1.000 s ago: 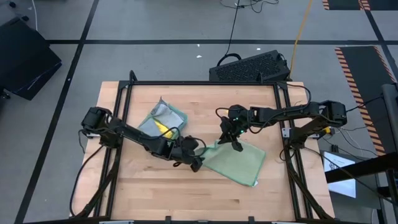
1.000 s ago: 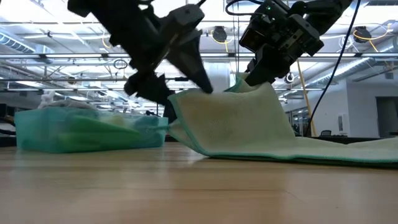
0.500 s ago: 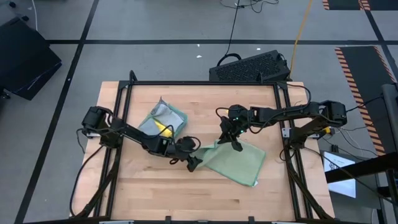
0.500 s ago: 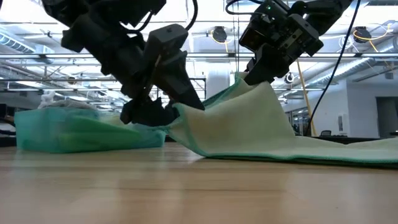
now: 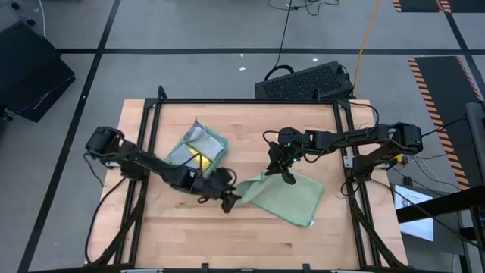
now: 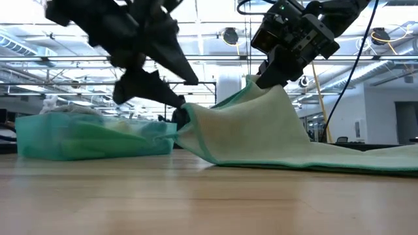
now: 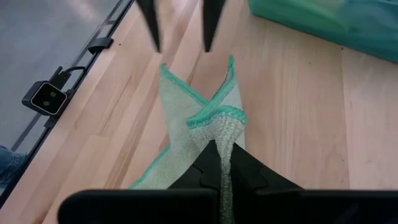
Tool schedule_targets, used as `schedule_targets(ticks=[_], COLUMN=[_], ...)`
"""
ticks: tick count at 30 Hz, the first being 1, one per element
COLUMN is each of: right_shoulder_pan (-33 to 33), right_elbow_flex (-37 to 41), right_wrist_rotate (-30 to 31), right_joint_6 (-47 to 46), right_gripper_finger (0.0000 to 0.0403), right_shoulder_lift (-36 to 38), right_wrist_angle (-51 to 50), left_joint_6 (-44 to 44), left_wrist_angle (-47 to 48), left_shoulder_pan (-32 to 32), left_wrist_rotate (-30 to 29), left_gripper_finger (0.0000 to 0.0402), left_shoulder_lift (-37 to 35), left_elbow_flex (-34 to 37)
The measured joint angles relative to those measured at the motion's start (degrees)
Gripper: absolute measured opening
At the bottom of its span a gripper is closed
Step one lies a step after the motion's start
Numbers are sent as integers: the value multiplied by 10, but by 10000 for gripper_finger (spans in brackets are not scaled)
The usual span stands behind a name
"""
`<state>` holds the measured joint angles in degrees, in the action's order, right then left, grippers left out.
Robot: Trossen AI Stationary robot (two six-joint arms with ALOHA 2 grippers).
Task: Fold microfiber towels
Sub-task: Fold the light green microfiber cloth
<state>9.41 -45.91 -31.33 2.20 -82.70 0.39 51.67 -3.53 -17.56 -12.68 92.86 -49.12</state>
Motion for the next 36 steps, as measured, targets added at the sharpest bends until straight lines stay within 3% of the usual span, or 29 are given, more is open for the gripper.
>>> schedule_targets(ticks=[6, 11, 16, 21, 25, 27, 31, 36], right_shoulder_pan=[0, 0, 0, 0, 0, 0, 0, 0], right_elbow_flex=[0, 0, -1, -1, -1, -1, -1, -1], right_wrist_rotate=[0, 2, 17, 30, 30, 30, 30, 30], right_joint_6=[-5, -11, -11, -17, -16, -16, -16, -19], right_gripper_finger=[0, 0, 0, 0, 0, 0, 0, 0], right_shoulder_lift=[0, -1, -1, -1, -1, -1, -1, -1], right_wrist_angle=[3, 9, 13, 15, 15, 15, 16, 15], left_joint_6=[15, 27, 14, -21, -23, -15, 16, 0], left_wrist_angle=[-15, -27, -70, -104, -50, -22, -1, 0], left_shoulder_pan=[-63, -77, -61, -36, -21, -16, -4, -13], left_wrist_rotate=[-80, -80, -80, -84, -70, -70, -68, -59], left_gripper_finger=[290, 288, 228, 133, 33, 12, 34, 103], left_shoulder_lift=[6, 31, 61, 77, 75, 72, 70, 46], left_elbow_flex=[0, -1, 0, 0, -1, 0, 0, 0])
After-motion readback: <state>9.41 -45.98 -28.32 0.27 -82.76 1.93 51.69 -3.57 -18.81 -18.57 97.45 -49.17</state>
